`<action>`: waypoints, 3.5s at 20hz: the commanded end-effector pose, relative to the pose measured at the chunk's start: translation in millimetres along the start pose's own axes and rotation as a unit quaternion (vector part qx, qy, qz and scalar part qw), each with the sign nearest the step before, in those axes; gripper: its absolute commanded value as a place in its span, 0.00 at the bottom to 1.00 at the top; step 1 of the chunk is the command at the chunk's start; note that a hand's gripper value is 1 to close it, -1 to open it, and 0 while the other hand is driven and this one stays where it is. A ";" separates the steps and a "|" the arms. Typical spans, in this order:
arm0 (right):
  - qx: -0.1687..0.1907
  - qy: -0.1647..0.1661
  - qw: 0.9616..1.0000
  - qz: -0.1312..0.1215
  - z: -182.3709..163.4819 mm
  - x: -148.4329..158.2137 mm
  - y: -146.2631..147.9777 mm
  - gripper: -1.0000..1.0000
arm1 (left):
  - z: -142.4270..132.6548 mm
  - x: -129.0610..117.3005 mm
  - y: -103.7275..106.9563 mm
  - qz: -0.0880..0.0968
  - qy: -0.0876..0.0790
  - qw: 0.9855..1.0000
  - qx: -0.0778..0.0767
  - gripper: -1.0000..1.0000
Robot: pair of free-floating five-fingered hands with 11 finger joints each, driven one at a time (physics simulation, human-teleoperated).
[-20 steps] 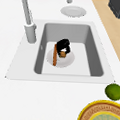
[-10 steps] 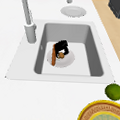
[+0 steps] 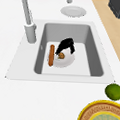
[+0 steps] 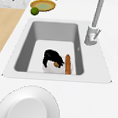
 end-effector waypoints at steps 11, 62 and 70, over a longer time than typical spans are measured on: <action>0.008 -0.015 1.000 -0.019 80.1 -7.6 -65.8 0.00 | 0.0 0.0 0.0 0.000 0.000 1.000 0.000 0.50; 0.205 -0.026 0.978 -0.041 -129.8 -47.0 -35.1 0.00 | 0.0 0.0 0.0 0.000 0.000 1.000 0.000 0.50; 0.225 -0.041 0.973 -0.044 -130.4 -48.5 -26.9 0.00 | 0.0 0.0 0.0 0.000 0.000 1.000 0.000 0.50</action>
